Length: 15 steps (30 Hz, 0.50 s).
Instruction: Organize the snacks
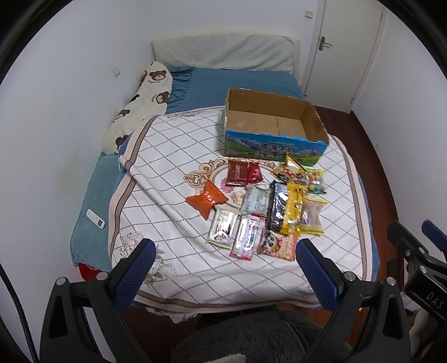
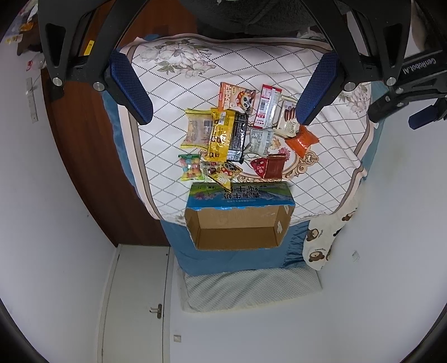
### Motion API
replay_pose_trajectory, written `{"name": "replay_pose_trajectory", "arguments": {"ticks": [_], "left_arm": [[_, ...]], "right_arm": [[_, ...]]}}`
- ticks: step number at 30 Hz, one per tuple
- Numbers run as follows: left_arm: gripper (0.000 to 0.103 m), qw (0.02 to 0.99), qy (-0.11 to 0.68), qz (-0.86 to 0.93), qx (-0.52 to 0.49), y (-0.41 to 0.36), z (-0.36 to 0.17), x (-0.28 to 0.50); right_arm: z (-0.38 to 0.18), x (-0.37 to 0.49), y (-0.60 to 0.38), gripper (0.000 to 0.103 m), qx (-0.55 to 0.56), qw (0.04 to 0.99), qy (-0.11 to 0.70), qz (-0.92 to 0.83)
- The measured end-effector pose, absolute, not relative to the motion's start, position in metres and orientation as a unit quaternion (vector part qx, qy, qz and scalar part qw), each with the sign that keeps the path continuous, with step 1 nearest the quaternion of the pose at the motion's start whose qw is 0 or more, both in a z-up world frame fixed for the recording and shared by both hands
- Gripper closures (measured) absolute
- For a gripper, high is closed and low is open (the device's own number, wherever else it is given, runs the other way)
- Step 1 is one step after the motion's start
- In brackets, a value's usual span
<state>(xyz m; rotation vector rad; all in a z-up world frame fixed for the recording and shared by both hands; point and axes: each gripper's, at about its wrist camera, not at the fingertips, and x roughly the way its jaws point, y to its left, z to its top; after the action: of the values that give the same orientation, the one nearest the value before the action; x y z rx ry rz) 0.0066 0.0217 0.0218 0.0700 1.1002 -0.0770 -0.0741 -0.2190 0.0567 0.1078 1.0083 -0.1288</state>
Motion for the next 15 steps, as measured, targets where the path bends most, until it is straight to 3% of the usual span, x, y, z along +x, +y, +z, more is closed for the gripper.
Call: {"name": "replay_pose_trajectory", "arguments": {"ticks": [6, 15], "left_arm": [[0.0, 0.83, 0.556, 0.003, 0.045, 0.026, -0.038, 0.048], [0.001, 0.764, 0.638, -0.01, 0.094, 0.007, -0.173, 0.099]], "right_arm": [[-0.005, -0.041, -0.24, 0.0, 0.084, 0.845, 0.523, -0.077], [-0.157, 0.014, -0.263, 0.0, 0.137, 0.769, 0.62, -0.071]]}}
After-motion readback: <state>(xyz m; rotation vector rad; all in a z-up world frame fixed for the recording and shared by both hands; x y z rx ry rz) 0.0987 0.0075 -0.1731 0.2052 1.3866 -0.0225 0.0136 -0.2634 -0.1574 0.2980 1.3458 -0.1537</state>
